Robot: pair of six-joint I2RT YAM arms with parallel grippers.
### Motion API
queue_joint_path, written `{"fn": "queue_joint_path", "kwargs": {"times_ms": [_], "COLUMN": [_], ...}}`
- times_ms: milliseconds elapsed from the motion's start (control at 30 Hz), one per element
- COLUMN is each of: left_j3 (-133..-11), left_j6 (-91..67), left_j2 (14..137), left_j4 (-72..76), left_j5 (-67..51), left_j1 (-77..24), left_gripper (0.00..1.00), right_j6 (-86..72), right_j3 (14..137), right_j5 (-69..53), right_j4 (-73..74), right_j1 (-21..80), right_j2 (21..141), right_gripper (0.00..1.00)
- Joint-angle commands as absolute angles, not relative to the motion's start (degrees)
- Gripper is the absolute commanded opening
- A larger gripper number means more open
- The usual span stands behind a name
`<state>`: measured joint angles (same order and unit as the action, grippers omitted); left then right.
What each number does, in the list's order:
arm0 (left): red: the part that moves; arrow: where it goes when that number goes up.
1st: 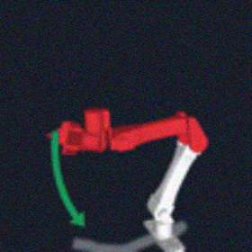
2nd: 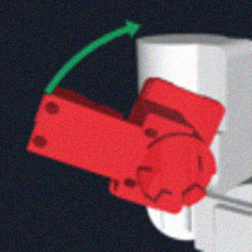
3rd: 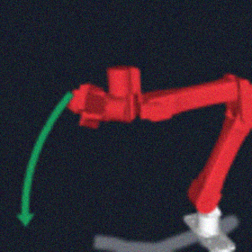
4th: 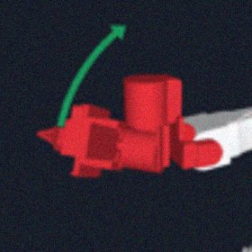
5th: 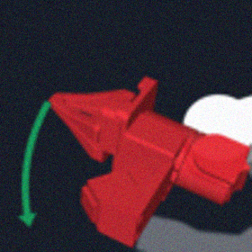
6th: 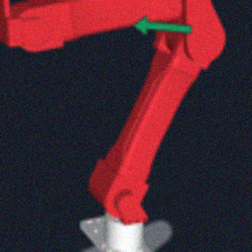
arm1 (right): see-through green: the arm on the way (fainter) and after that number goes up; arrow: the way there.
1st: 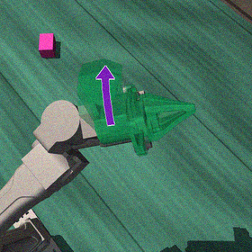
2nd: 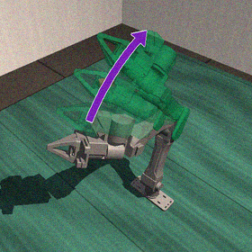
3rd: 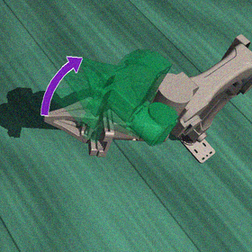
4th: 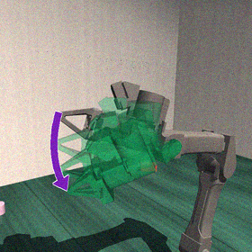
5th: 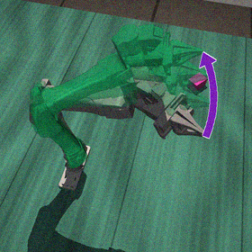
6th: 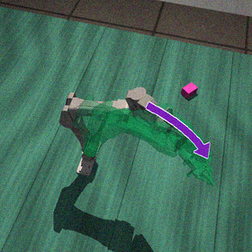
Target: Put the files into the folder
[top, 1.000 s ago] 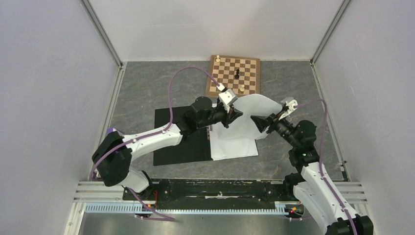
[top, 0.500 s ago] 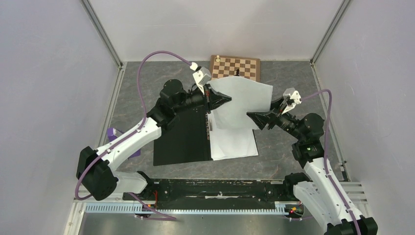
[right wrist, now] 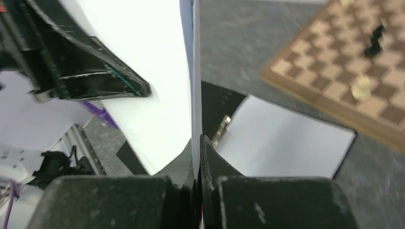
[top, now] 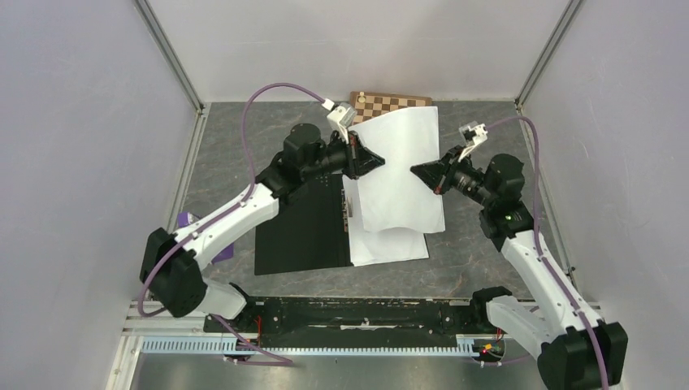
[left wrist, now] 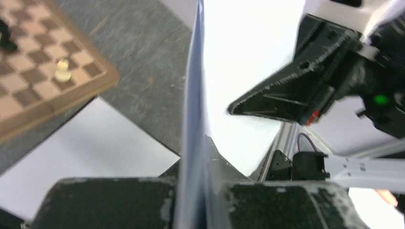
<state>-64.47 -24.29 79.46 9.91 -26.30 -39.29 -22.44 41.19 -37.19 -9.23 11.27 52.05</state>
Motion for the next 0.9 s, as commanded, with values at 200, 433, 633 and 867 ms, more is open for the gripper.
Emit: {"fn": "queue_joint_path", "kwargs": {"times_ms": [200, 433, 633, 867], "left_j3": [-74.5, -76.2, -77.4, -73.6], "left_j6": [-38.0, -38.1, -36.7, -32.6], "left_j2": [98.6, 105.3, 107.5, 99.4], "left_j4": [-12.7, -15.1, -17.6, -20.4], "left_j5": [-10.7, -6.8, -6.3, -2.0], "left_j1": [-39.5, -39.2, -38.1, -37.0], "left_gripper": [0.02, 0.02, 0.22, 0.58], "right_j6": [-21.4, -22.4, -23.7, -21.4], "right_j3": [43.6, 42.6, 42.8, 44.5], "right_j5": [-13.0, -7.4, -6.0, -6.6], "right_j4": [7.6, 4.4, 2.5, 1.0], "right_j1": [17.8, 21.5, 21.8, 21.8], "right_j2": [68.1, 78.1, 83.4, 87.2], "right_gripper": [0.0, 0.0, 0.0, 0.0]}}
